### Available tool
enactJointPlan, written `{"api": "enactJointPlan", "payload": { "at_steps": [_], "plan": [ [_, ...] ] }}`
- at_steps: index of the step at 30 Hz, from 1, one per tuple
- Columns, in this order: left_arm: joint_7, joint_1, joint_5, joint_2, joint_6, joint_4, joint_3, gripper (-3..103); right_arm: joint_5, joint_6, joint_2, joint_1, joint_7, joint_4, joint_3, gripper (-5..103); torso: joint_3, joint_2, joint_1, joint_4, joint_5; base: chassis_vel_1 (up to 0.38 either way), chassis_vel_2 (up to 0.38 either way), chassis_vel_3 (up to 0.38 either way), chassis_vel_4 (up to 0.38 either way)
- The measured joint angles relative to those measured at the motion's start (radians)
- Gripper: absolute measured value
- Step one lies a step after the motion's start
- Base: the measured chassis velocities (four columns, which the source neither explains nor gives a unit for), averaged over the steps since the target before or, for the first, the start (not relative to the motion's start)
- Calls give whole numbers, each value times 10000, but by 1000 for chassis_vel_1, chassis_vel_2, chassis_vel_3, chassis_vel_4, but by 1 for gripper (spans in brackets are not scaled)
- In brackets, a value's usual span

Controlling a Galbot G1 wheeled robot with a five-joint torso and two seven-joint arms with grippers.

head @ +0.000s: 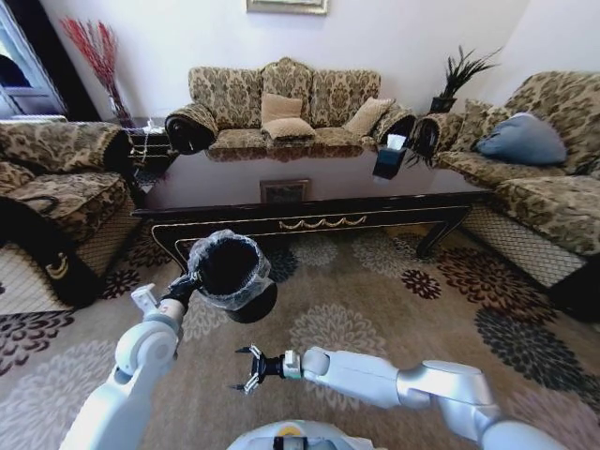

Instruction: Move to the front of the table and pick up the trash from the floor, then place it into the trash bin.

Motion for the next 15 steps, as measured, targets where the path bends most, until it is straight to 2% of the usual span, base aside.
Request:
{"api": "enactJointPlan", "payload": {
  "at_steps": [2, 3, 6, 7, 11, 15],
  "plan": [
    [0, 19, 0, 1, 0, -20, -18, 3, -163, -224, 57, -12, 261, -2, -4, 100, 3, -1, 3, -1, 0, 0, 0, 0, 0],
    [0, 45, 1, 2, 1, -46, -47, 3, -325, -667, 123, -27, 666, 6, -51, 100, 6, -1, 6, -1, 1, 0, 0, 0, 0],
    [0, 96, 0, 4, 0, -104, -77, 3, -345, -1307, 231, -31, 1044, 12, -146, 100, 6, -1, 9, -2, 0, -33, 47, 42, -38],
    [0, 96, 0, 4, 0, -104, -77, 3, -345, -1307, 231, -31, 1044, 12, -146, 100, 6, -1, 9, -2, 0, -27, 57, 18, -13],
    [-4, 164, 0, -23, -5, -146, -95, 3, -418, -2231, 328, 8, 1317, -205, -277, 100, 2, 0, 6, 1, 1, 0, 0, 0, 0],
    [-10, 161, 10, -28, -10, -149, -92, 3, -353, -2582, 249, -24, 1536, -313, -280, 100, 3, -1, 7, -2, 0, 0, 0, 0, 0]
  ]
}}
